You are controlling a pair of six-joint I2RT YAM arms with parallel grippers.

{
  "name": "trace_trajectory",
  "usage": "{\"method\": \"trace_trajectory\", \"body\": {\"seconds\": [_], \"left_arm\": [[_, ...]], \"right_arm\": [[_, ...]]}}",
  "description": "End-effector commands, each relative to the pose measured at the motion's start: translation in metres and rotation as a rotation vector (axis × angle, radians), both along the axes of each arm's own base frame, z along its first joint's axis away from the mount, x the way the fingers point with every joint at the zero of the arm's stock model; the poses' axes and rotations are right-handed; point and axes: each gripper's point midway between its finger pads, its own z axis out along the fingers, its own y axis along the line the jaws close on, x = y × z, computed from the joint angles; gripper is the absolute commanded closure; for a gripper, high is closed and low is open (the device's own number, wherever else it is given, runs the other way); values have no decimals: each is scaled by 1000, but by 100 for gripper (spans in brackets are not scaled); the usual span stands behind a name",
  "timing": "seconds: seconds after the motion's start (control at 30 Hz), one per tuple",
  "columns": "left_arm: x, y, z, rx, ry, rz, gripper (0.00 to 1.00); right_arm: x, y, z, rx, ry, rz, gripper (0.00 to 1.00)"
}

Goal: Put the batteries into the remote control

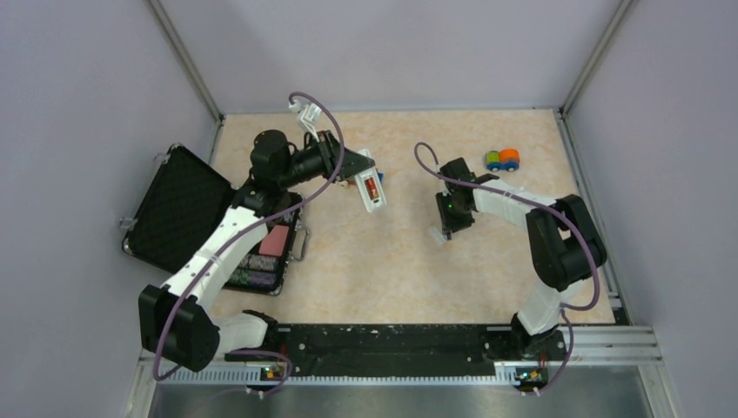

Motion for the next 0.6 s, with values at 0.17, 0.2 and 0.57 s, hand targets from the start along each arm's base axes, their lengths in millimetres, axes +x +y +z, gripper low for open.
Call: {"method": "trace_trajectory", "body": {"seconds": [0.17, 0.2, 0.57], "left_arm": [[10, 3, 38, -35, -145, -8, 100], [11, 3, 38, -33, -149, -6, 100], [29, 21, 28, -33, -201, 141, 100]], "right_arm": [[10, -2, 2, -13, -44, -26, 98], [12, -3, 5, -15, -58, -28, 100], [22, 59, 161, 466, -596, 215, 100]]}}
